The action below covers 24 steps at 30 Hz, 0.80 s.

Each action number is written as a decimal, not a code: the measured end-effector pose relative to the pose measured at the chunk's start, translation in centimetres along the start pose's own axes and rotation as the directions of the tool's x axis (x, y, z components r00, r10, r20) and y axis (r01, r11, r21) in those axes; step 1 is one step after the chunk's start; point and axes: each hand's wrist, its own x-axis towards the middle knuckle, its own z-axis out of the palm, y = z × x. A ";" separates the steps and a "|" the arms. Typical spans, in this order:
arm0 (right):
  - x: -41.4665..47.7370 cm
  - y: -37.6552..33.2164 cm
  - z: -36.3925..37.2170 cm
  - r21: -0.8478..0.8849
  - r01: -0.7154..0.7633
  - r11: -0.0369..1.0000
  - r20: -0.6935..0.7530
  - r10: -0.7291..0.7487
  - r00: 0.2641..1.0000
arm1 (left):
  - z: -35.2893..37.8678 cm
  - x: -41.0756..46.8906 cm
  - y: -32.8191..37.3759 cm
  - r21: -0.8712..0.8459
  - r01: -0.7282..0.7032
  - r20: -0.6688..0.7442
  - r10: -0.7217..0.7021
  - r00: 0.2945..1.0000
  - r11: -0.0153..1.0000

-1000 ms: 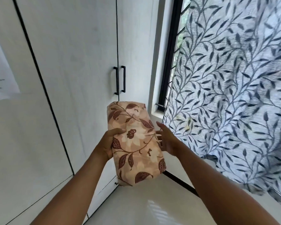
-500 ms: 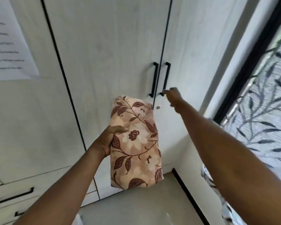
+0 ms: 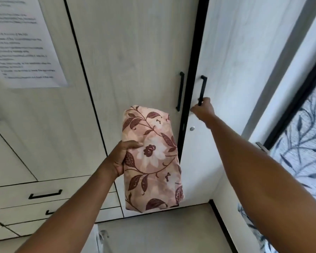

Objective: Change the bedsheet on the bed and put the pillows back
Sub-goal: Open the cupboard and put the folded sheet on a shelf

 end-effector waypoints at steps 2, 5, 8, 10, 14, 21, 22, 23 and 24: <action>-2.9 0.9 -1.2 -0.048 0.053 0.997 -0.057 -0.056 0.997 | 0.9 -1.1 -0.3 0.000 -0.007 0.013 0.007 1.000 1.000; -7.2 3.0 -3.9 -0.067 0.083 0.994 -0.145 -0.092 0.985 | 2.4 -2.3 -0.9 -0.014 -0.007 0.031 0.008 1.000 1.000; -10.7 5.0 -7.9 -0.129 0.060 0.990 -0.263 -0.092 0.960 | 3.5 -3.1 -2.0 -0.019 0.011 0.064 -0.010 0.998 1.000; -12.3 6.4 -10.9 -0.160 0.012 0.987 -0.340 -0.066 0.938 | 4.5 -3.8 -2.8 -0.020 0.013 0.093 -0.011 0.996 1.000; -13.9 8.1 -16.9 -0.206 -0.096 0.974 -0.471 -0.013 0.882 | 6.7 -4.2 -4.7 -0.029 0.063 0.119 -0.059 0.991 0.998; -13.1 10.9 -25.0 -0.074 -0.185 0.980 -0.700 0.081 0.710 | 12.4 -1.7 -5.6 -0.006 0.085 0.151 -0.083 0.985 0.996; -13.0 11.3 -25.9 -0.061 -0.185 0.981 -0.701 0.090 0.707 | 13.3 -1.3 -5.7 -0.004 0.081 0.156 -0.079 0.985 0.997; -12.6 11.7 -26.7 -0.048 -0.184 0.982 -0.705 0.097 0.702 | 14.1 -0.9 -5.8 -0.002 0.074 0.162 -0.072 0.984 0.997; -12.5 11.8 -27.4 -0.031 -0.195 0.980 -0.711 0.116 0.694 | 15.0 -0.4 -5.9 -0.009 0.074 0.166 -0.071 0.984 0.997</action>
